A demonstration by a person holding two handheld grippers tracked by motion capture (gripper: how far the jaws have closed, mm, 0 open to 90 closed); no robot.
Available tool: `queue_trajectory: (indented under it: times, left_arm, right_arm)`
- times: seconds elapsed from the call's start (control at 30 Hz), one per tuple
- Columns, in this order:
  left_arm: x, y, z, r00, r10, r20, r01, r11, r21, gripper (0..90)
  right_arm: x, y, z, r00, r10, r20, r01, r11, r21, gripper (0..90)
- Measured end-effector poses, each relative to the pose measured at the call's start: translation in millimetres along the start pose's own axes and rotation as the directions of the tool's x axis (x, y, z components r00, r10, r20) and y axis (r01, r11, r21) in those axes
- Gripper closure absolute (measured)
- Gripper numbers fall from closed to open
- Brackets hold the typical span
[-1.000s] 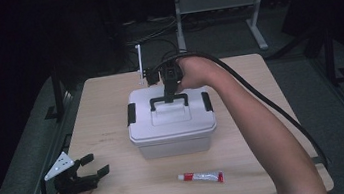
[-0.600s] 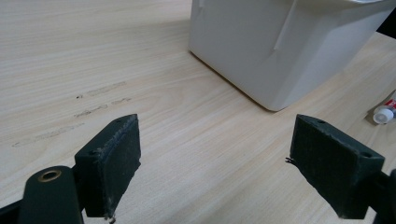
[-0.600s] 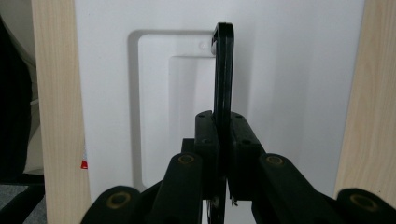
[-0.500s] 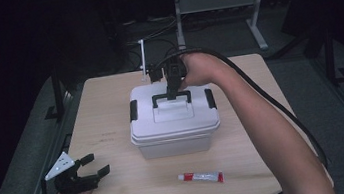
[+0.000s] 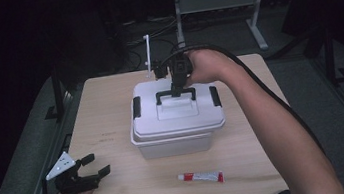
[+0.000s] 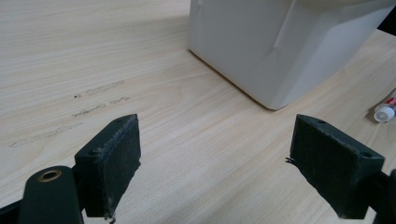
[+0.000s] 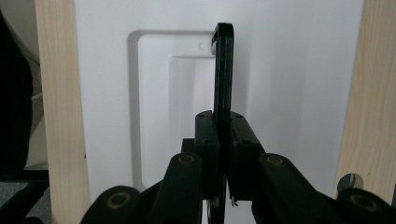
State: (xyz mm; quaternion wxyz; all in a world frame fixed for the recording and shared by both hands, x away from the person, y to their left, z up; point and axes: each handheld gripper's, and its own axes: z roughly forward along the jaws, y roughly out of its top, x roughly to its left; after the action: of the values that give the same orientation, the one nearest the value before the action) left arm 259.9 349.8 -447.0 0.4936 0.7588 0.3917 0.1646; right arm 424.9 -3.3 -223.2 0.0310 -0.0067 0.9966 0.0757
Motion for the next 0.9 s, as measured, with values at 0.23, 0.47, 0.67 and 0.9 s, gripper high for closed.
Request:
queue_trajectory:
  times: [0.23,0.47,0.67,0.9]
  left_arm:
    - [-0.6,0.2,0.7,1.0000,0.003,0.001,-0.003,1.0000,0.005,15.5]
    - [-1.3,0.4,1.6,1.0000,0.004,0.000,-0.004,1.0000,0.008,15.5]
    - [-1.5,0.4,2.0,1.0000,0.002,0.000,-0.002,1.0000,0.006,15.5]
    - [-1.8,0.4,2.3,1.0000,0.003,-0.001,-0.003,1.0000,0.007,15.5]
  right_arm:
    - [2.0,-10.3,-3.6,0.9999,0.010,0.006,-0.010,1.000,0.001,83.9]
    - [3.2,-20.8,-5.8,0.9997,0.023,0.011,-0.023,1.000,0.001,83.9]
    - [4.7,-28.9,-7.2,0.9992,0.038,0.017,-0.038,0.999,0.004,83.9]
    - [6.7,-40.3,-12.2,0.9983,0.053,0.024,-0.053,0.999,0.002,83.9]
